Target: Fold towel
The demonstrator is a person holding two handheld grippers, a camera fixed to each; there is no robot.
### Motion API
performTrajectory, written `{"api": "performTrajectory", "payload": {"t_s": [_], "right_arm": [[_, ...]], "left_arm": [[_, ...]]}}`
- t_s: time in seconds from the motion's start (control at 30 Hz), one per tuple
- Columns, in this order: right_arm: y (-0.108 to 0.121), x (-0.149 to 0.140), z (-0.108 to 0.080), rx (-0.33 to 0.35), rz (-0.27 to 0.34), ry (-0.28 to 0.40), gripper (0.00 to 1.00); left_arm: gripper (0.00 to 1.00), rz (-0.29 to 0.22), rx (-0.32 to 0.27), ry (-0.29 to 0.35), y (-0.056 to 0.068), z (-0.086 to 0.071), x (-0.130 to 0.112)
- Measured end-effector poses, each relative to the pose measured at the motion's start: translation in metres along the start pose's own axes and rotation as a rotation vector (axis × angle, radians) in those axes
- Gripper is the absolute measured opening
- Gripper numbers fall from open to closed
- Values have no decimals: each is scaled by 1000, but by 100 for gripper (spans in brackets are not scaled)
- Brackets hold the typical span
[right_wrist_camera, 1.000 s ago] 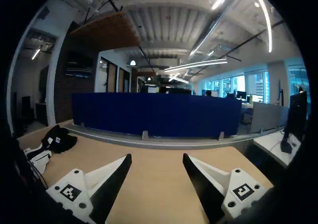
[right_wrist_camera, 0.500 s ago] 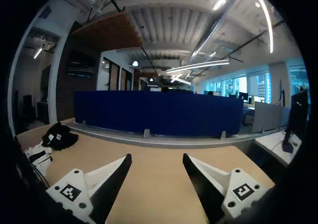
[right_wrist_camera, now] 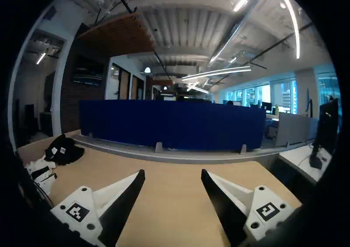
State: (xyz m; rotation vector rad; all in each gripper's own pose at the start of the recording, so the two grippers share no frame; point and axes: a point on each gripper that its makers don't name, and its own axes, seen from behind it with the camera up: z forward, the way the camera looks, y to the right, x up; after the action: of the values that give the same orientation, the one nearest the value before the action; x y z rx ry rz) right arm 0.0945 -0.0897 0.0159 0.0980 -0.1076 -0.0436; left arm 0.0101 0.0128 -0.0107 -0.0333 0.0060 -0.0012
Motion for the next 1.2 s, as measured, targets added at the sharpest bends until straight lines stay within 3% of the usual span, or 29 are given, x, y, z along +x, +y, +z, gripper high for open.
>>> {"api": "performTrajectory", "payload": {"t_s": [0.7,1.2], "right_arm": [[37,19,1,-50,21,78,100],[60,10,-2,-74,45,114,100]], "left_arm": [[87,5,1,1,0,-2,2],[87,4,1,0,0,-2,3]]}}
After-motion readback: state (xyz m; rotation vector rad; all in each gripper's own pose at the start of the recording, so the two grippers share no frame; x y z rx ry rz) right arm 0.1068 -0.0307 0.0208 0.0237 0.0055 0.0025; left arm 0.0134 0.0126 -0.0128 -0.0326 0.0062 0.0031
